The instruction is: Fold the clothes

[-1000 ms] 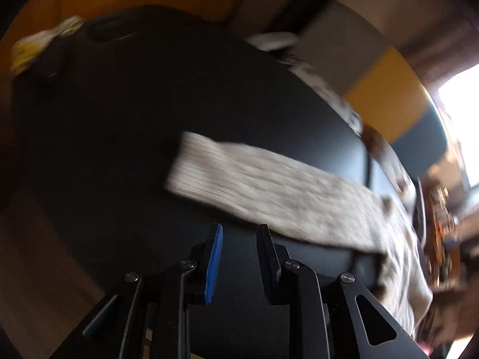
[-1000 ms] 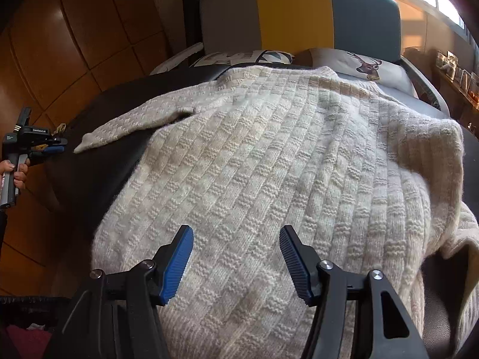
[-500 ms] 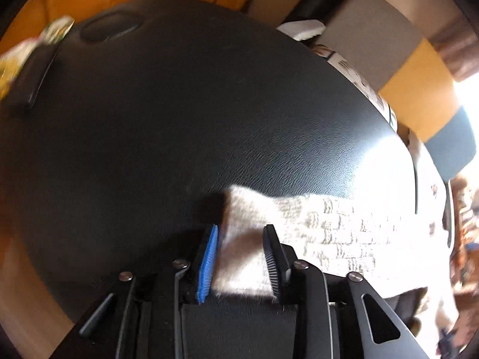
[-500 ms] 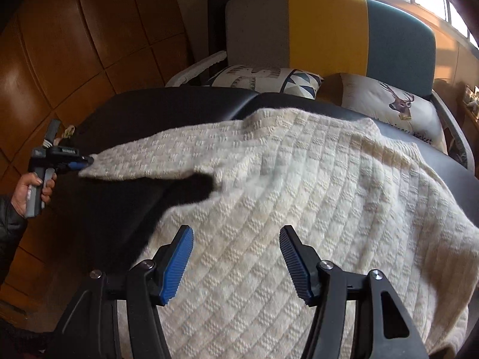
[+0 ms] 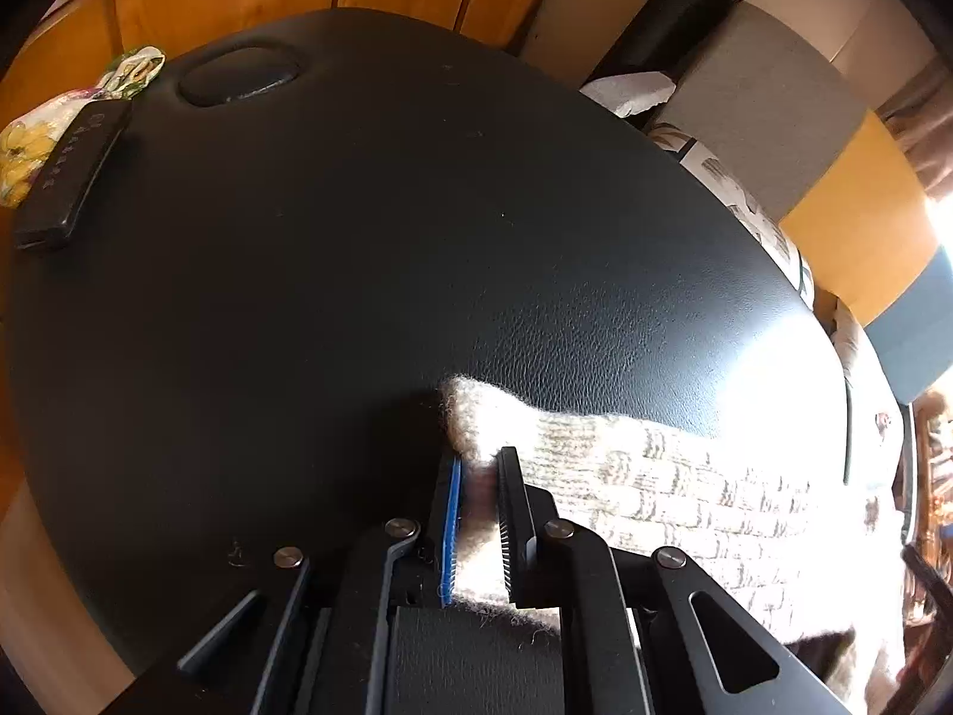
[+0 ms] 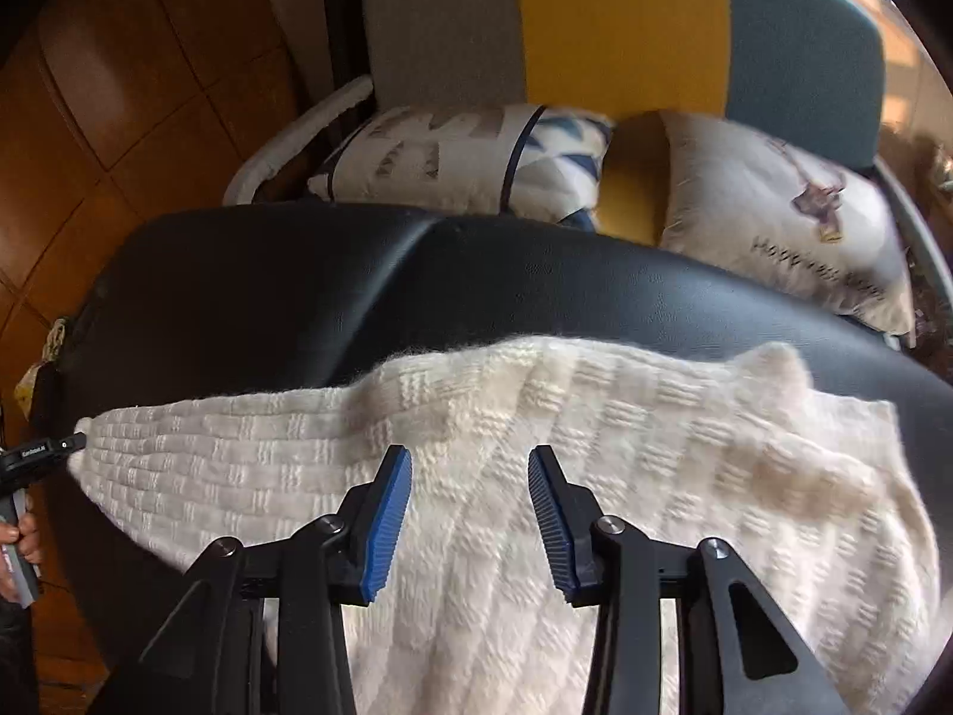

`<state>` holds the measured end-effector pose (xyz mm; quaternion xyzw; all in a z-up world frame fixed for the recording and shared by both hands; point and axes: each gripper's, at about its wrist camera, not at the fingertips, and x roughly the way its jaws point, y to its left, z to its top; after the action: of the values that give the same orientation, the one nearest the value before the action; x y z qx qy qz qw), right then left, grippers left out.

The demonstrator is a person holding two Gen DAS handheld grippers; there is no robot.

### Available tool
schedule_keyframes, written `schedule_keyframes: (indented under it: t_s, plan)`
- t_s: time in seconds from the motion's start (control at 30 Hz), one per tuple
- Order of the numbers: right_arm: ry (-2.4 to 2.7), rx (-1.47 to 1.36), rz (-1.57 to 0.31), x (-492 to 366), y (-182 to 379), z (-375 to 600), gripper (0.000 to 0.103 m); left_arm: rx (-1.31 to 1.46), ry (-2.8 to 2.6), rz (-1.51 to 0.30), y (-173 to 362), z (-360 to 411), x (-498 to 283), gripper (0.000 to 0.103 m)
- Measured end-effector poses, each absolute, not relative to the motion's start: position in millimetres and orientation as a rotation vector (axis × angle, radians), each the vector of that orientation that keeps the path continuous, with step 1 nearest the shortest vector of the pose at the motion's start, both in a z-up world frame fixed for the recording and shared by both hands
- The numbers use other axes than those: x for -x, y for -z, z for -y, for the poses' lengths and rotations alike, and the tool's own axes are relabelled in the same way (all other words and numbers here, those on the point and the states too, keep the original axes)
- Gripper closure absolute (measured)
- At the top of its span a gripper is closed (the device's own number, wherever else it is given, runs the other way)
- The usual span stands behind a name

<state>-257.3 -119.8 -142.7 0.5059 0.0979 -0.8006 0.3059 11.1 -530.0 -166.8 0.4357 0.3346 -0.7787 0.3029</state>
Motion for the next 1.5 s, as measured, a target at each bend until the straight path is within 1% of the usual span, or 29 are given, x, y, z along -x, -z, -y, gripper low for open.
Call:
schedule_keyframes:
  t_s: [0.13, 0.17, 0.3, 0.53, 0.6, 0.7, 0.8, 0.9, 1.0, 1.1, 1.13, 1.23, 1.33, 1.43, 1.5]
  plan:
    - [2.123, -1.407, -0.325, 277.2, 169.0, 135.6, 0.062, -1.156, 2.083, -0.810, 166.8, 527.3, -7.3, 0.091]
    - [2.128, -1.417, -0.341, 280.3, 175.0, 139.1, 0.059, -1.155, 2.085, -0.792, 167.1, 526.2, -5.5, 0.091]
    - [2.168, -1.374, -0.383, 286.6, 174.9, 150.3, 0.056, -1.124, 2.077, -0.746, 170.0, 527.6, 15.7, 0.091]
    - [2.213, -1.369, -0.368, 303.7, 175.4, 161.2, 0.054, -1.115, 2.032, -0.616, 166.9, 545.7, 54.9, 0.091]
    - [2.222, -1.366, -0.370, 307.8, 175.9, 164.5, 0.052, -1.129, 2.000, -0.569, 166.5, 551.5, 61.6, 0.095]
    - [2.212, -1.369, -0.376, 311.0, 174.1, 166.5, 0.051, -1.147, 1.953, -0.499, 166.0, 560.2, 71.6, 0.095]
    - [2.181, -1.369, -0.331, 307.2, 165.2, 158.3, 0.051, -1.141, 1.958, -0.587, 159.4, 570.4, 62.5, 0.095]
    - [2.099, -1.317, -0.202, 284.1, 146.9, 139.8, 0.051, -1.149, 2.088, -0.619, 141.4, 538.7, 52.8, 0.095]
    - [1.983, -1.279, -0.200, 242.1, 134.7, 121.5, 0.051, -1.156, 2.231, -0.643, 122.4, 503.2, 43.3, 0.094]
    - [1.910, -1.271, -0.258, 192.3, 132.7, 101.4, 0.051, -1.159, 2.374, -0.667, 103.3, 467.8, 33.7, 0.094]
    - [1.913, -1.275, -0.284, 177.5, 133.2, 93.2, 0.051, -1.198, 2.437, -0.663, 102.8, 445.4, 36.3, 0.094]
    - [1.952, -1.290, -0.353, 139.3, 135.8, 67.1, 0.051, -1.357, 2.556, -0.666, 116.8, 375.7, 54.8, 0.094]
    - [1.982, -1.327, -0.324, 117.6, 140.3, 36.4, 0.051, -1.524, 2.662, -0.668, 131.7, 306.8, 73.8, 0.094]
    - [2.021, -1.351, -0.305, 102.4, 145.8, 8.5, 0.051, -1.642, 2.654, -0.777, 149.2, 266.7, 90.7, 0.094]
    - [2.047, -1.367, -0.292, 92.4, 149.4, -10.2, 0.051, -1.665, 2.617, -0.811, 158.2, 248.2, 92.4, 0.094]
